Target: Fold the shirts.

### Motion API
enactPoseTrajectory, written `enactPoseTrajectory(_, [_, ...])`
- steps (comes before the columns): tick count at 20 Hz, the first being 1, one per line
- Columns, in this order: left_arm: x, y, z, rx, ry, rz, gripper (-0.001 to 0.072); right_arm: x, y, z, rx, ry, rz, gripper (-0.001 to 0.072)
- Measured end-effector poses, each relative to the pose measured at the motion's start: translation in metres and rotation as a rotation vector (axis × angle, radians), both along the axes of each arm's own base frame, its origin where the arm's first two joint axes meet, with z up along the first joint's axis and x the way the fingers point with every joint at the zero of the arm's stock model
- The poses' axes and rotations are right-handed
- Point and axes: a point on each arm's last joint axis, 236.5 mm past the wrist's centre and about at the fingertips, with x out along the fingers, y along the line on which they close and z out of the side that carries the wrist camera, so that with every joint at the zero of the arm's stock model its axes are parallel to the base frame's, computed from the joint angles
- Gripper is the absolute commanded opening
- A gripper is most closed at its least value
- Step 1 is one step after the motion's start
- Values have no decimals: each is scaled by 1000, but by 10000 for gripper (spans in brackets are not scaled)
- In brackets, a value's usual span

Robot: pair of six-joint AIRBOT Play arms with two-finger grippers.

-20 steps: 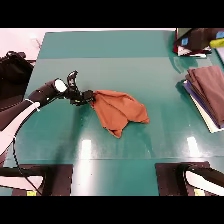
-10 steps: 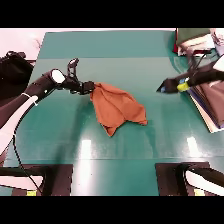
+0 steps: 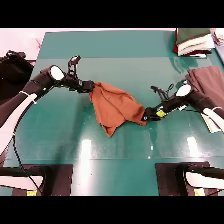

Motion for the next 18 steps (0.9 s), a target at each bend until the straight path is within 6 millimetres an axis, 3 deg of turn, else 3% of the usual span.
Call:
enactPoseTrajectory(3, [-2,1,14,12,-9,-25,28,14,5,5,4,-59,-2,19])
enactPoseTrajectory(5, [5,8,59,27,-100,-36,28,36,0,40,23,-159,-9,20])
enactPoseTrajectory(7, [9,20,127,53,-248,-39,27,58,-15,99,26,-302,-11,20])
enactPoseTrajectory(9, [0,35,218,63,-443,-25,27,72,-37,174,13,-479,-26,20])
enactPoseTrajectory(11, [-26,46,298,46,-609,-9,27,75,-56,253,-4,-667,-51,20])
enactPoseTrajectory(13, [-58,57,358,26,-741,7,26,68,-74,319,-41,-830,-78,19])
enactPoseTrajectory(15, [-85,63,390,7,-809,9,27,56,-78,366,-50,-938,-93,19])
enactPoseTrajectory(16, [-94,65,397,3,-819,5,27,51,-79,383,-53,-974,-98,19])
enactPoseTrajectory(18, [-104,65,390,14,-783,-14,27,46,-77,398,-53,-1003,-100,19])
